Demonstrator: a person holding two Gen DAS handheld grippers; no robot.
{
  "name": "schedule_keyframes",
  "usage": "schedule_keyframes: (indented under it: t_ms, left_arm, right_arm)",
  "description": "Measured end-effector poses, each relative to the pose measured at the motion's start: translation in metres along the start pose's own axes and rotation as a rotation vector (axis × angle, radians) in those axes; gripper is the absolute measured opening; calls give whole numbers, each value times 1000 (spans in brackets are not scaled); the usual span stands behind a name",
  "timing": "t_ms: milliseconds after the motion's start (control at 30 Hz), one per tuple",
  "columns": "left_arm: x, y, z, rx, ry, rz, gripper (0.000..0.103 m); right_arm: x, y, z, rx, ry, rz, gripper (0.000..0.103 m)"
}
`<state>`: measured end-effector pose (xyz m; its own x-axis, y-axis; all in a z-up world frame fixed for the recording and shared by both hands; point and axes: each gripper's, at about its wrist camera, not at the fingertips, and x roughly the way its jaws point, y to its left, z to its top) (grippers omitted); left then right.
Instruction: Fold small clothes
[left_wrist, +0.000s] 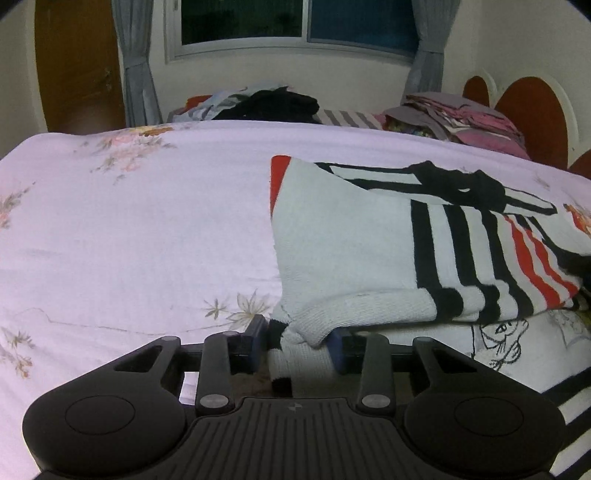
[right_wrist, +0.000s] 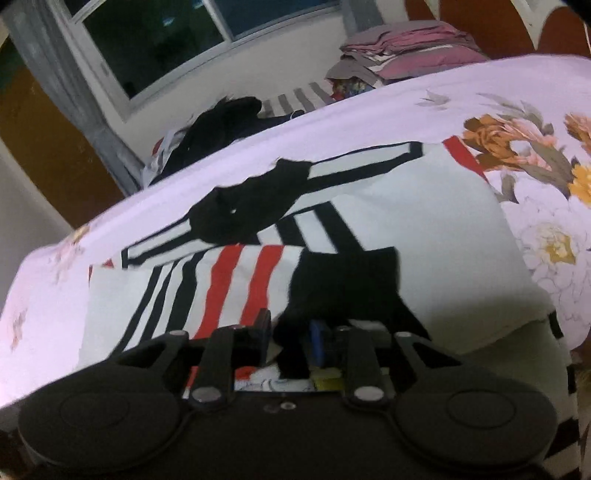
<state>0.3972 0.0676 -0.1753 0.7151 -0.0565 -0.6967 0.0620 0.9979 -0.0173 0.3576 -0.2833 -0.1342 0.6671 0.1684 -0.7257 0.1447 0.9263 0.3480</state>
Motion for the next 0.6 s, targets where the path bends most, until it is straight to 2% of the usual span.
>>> schedule_keyframes:
  t_ms: [67,100,133,167,200,300,433,467,600]
  left_arm:
    - [-1,0,0,1,11,2,37]
    - [-2,-1,-1,3,13,4,37]
    - [-3,-1,-1,8,13,6,37]
    - [-2,-1,-1,9,15,6,37]
    - [-2,0,-1,5,19,5,37]
    - [-1,1,0,-7,23,2,37]
    - [1,0,1,-8,25,0,37]
    - [1,-1,1,-7,26,1,37]
    - [4,-2,1,-15,30,9,37]
  right_arm:
    - [1,-5,3,26,-14,-6,40]
    - [3,-6,6,32,-18,-11,38]
    - [3,-7,6,35,-24,-15,34]
    - [3,-8,6,31,-27,-24,18]
    - [4,-6,6,14,-18,-29,10]
    - [0,2,7,-71,-42,-39,8]
    - [-18,12,10,-171,-157,-99,7]
    - [-17,11,10,-186,-157,-115,7]
    - [8,-2,5,-187,-30,-156,7]
